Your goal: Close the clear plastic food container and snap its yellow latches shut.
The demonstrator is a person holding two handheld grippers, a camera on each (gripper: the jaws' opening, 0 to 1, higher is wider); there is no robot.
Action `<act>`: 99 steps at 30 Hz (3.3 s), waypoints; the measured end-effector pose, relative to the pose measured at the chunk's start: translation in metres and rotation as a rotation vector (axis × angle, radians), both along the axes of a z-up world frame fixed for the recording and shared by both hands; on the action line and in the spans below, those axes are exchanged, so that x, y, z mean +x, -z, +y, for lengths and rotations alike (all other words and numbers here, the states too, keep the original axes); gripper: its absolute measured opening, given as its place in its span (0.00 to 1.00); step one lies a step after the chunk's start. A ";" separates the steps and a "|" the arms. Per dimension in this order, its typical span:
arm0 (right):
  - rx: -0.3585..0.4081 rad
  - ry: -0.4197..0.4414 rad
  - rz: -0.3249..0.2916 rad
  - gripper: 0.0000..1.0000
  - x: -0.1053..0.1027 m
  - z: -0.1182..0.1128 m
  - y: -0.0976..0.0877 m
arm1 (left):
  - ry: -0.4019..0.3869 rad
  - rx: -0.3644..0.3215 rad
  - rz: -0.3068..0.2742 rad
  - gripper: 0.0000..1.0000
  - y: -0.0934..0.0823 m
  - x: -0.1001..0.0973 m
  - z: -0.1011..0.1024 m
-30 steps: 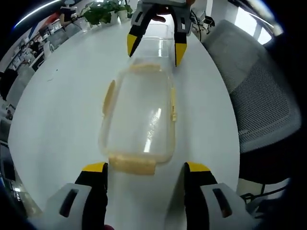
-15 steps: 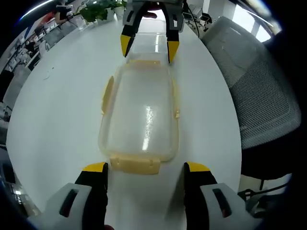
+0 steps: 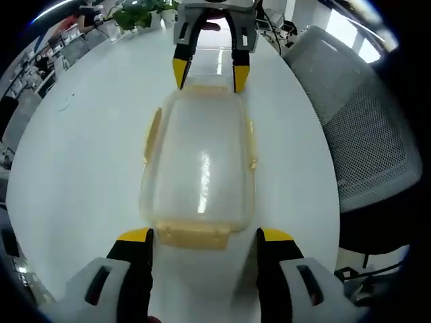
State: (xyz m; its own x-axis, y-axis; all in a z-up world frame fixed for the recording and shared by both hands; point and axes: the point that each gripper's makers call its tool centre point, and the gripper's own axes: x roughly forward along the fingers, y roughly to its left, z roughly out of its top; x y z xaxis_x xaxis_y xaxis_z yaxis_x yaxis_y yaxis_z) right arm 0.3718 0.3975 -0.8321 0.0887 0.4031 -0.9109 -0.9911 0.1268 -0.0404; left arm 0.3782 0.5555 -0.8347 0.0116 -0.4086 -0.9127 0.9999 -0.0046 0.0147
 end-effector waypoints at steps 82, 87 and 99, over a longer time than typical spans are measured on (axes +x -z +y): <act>-0.105 -0.064 0.046 0.39 -0.008 0.001 0.007 | 0.031 0.032 -0.001 0.39 -0.001 -0.003 0.001; -0.099 -0.079 0.053 0.38 -0.016 0.003 0.004 | 0.055 0.062 -0.004 0.39 -0.002 -0.012 0.002; -0.045 -0.060 0.058 0.38 -0.016 0.000 -0.017 | 0.045 0.039 -0.001 0.39 -0.025 -0.012 0.001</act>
State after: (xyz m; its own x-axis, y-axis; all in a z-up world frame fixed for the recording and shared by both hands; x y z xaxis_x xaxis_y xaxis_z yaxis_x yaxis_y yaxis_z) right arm 0.3555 0.3978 -0.8149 0.0118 0.3648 -0.9310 -0.9977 0.0661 0.0132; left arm 0.3666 0.5563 -0.8094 -0.0052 -0.3724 -0.9280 0.9987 -0.0498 0.0144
